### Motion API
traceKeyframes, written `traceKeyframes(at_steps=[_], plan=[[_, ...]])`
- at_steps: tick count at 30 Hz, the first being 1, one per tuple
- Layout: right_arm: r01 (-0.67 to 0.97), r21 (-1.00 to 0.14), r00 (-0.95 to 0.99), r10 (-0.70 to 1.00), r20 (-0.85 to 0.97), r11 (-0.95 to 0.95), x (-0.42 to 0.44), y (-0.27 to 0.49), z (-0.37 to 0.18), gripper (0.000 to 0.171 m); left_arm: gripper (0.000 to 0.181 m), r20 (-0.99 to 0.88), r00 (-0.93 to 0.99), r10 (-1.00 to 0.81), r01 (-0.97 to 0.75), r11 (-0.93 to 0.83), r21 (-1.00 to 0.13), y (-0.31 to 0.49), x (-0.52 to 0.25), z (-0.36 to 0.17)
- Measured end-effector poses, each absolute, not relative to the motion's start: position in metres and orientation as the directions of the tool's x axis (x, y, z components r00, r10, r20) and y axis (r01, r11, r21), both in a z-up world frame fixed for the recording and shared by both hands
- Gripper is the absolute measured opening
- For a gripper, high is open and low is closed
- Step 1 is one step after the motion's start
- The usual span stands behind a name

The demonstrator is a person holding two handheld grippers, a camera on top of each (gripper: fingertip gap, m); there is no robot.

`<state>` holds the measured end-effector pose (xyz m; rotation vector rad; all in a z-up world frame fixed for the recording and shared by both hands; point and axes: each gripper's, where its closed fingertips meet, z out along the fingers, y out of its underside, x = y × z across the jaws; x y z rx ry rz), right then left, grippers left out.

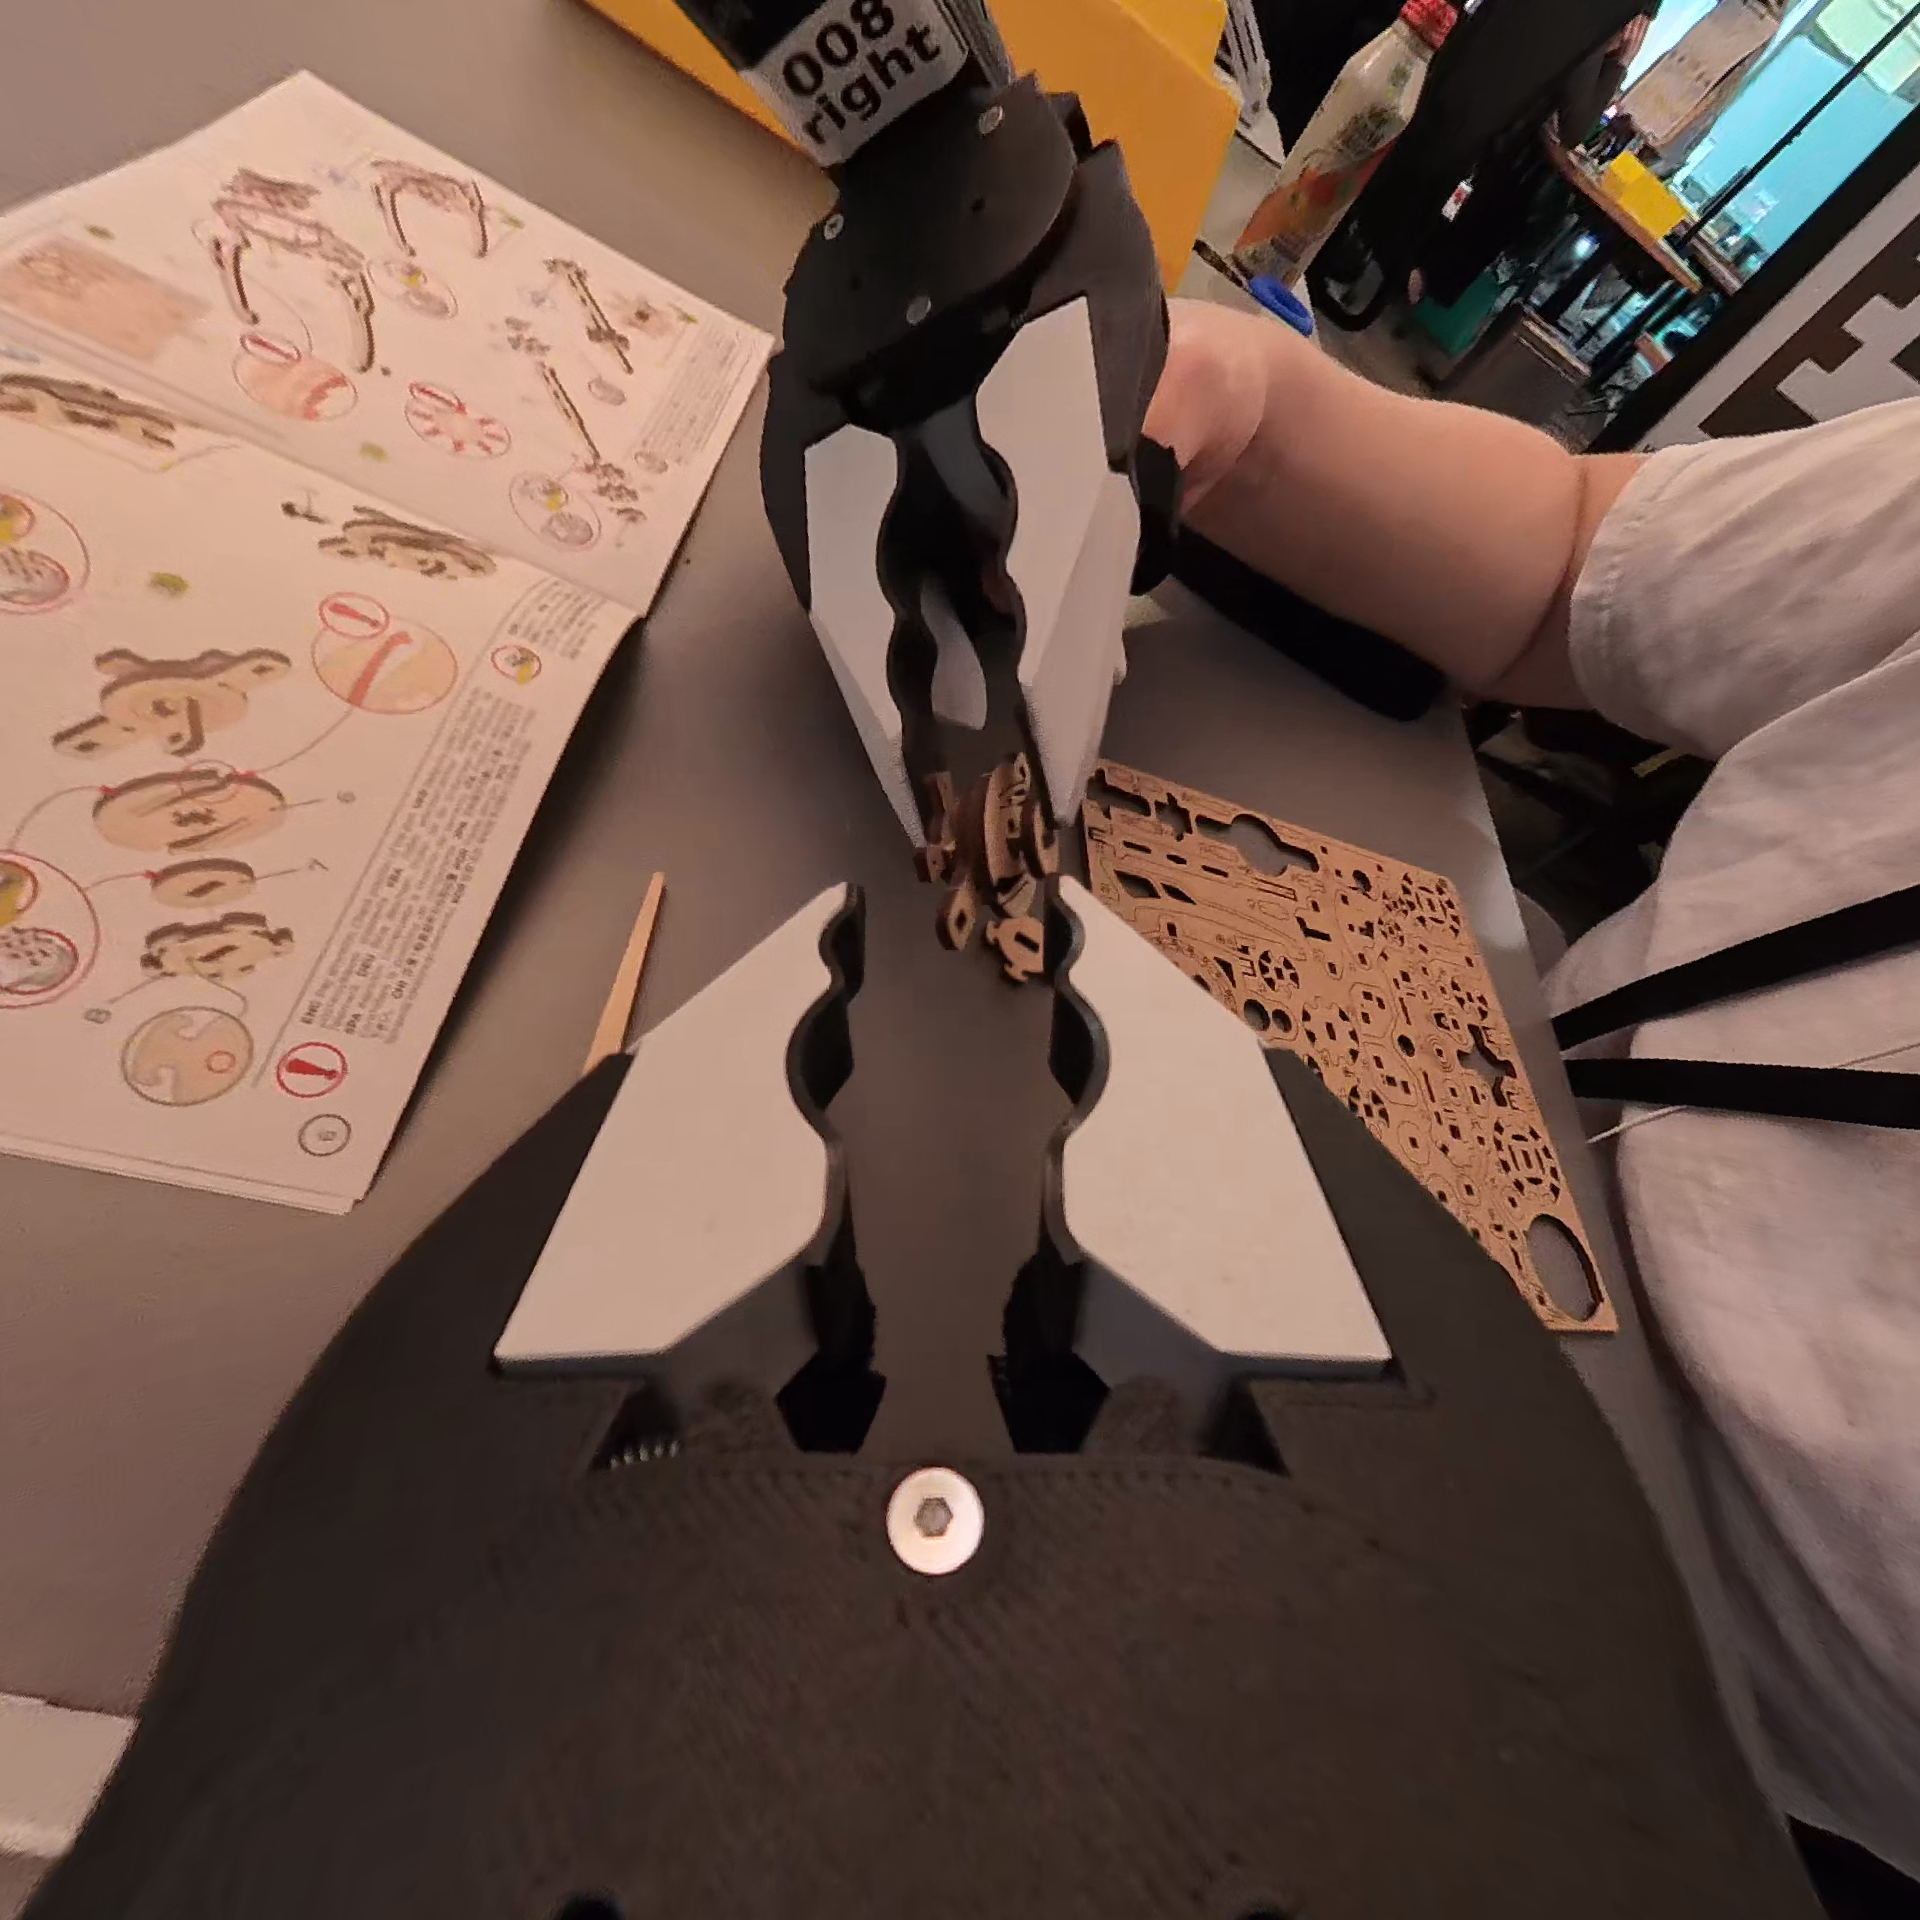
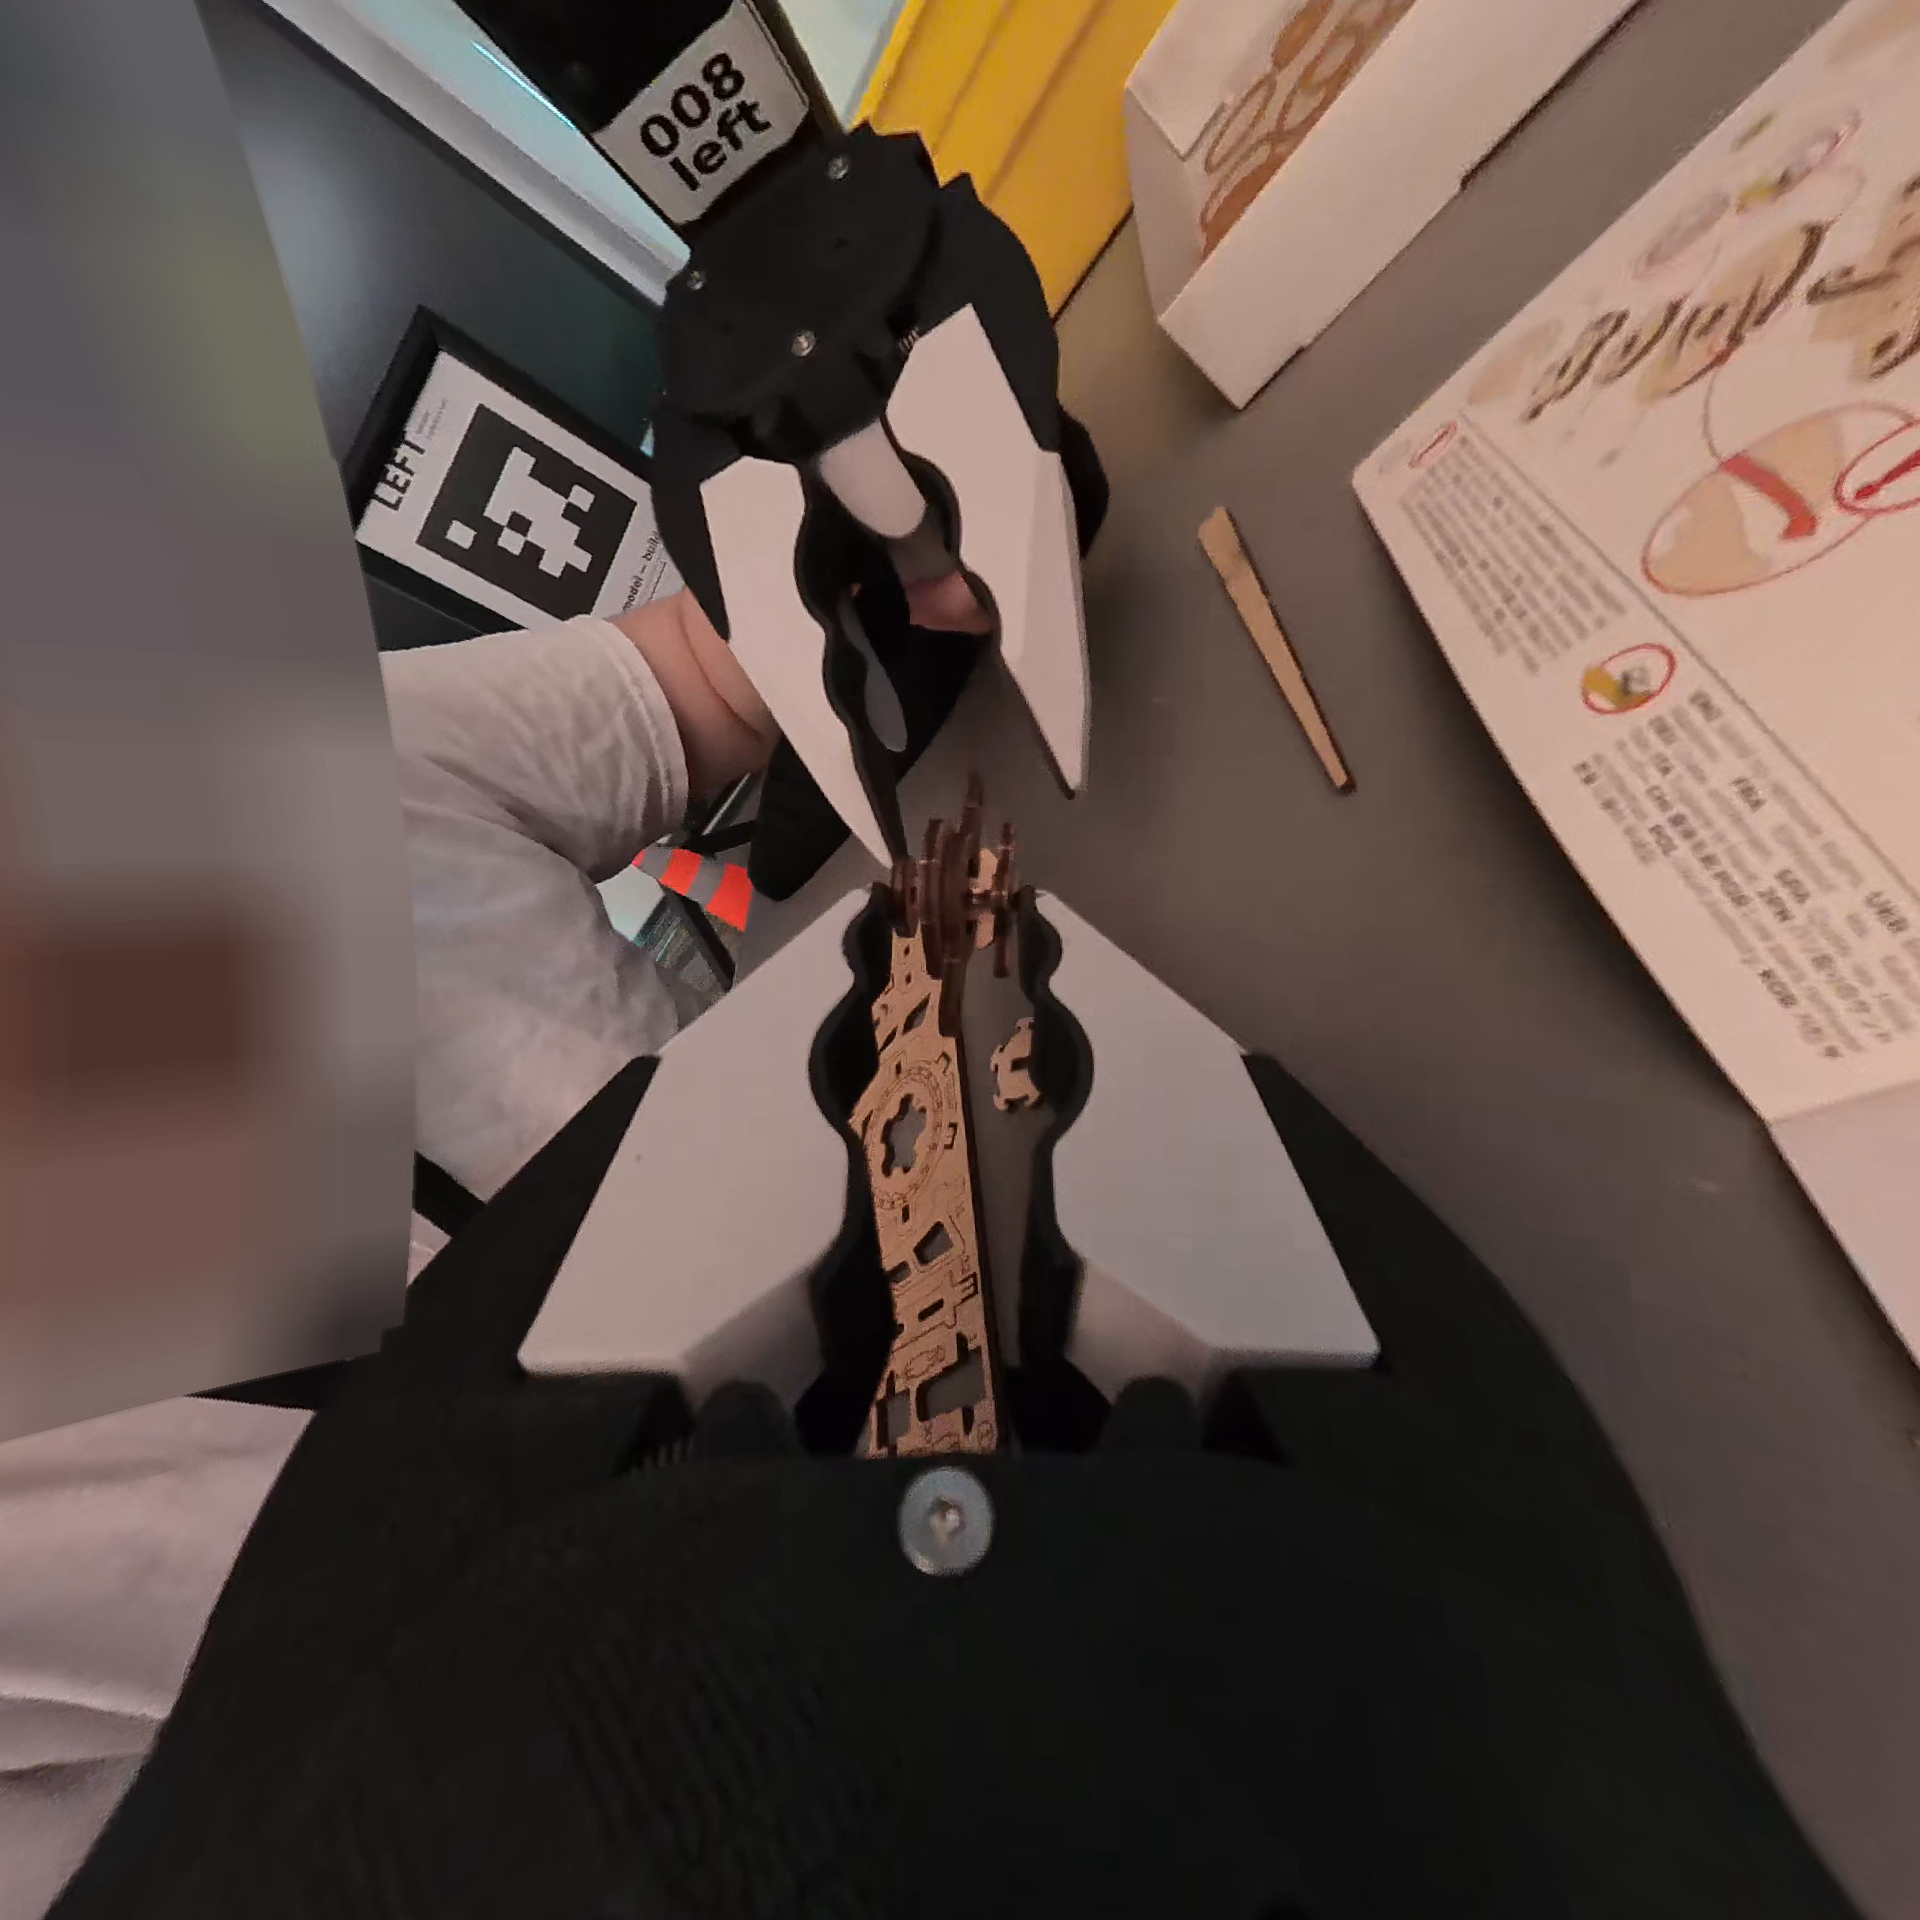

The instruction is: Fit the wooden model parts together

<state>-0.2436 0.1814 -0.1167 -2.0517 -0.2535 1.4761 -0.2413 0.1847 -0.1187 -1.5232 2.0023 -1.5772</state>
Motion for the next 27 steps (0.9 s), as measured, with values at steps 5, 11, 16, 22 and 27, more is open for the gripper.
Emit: traceKeyframes(at_steps=[5,11,16,22,27], plan=[[-0.145,-0.506,0.381,0.424,-0.821,-0.85,-0.246,0.179,-0.132,0.023,0.028,0.469,-0.435,-0.769,-0.646,-0.097,-0.757,0.187,-0.243,-0.129],[-0.057,-0.549,0.461,0.466,-0.755,-0.834,-0.244,0.18,-0.141,0.023,0.026,0.477,-0.408,-0.778,-0.684,-0.085,-0.724,0.187,-0.243,-0.14],[-0.041,-0.627,0.52,0.519,-0.679,-0.778,-0.24,0.187,-0.139,0.03,0.021,0.506,-0.386,-0.772,-0.698,-0.114,-0.707,0.189,-0.243,-0.141],[0.15,-0.85,0.629,0.712,-0.312,-0.505,-0.23,0.19,-0.117,0.03,0.019,0.44,-0.363,-0.821,-0.689,-0.082,-0.72,0.197,-0.241,-0.145],[0.441,-0.866,0.669,0.729,0.143,-0.235,-0.23,0.192,-0.11,0.014,0.02,0.422,-0.358,-0.833,-0.671,-0.085,-0.737,0.2,-0.239,-0.143]])
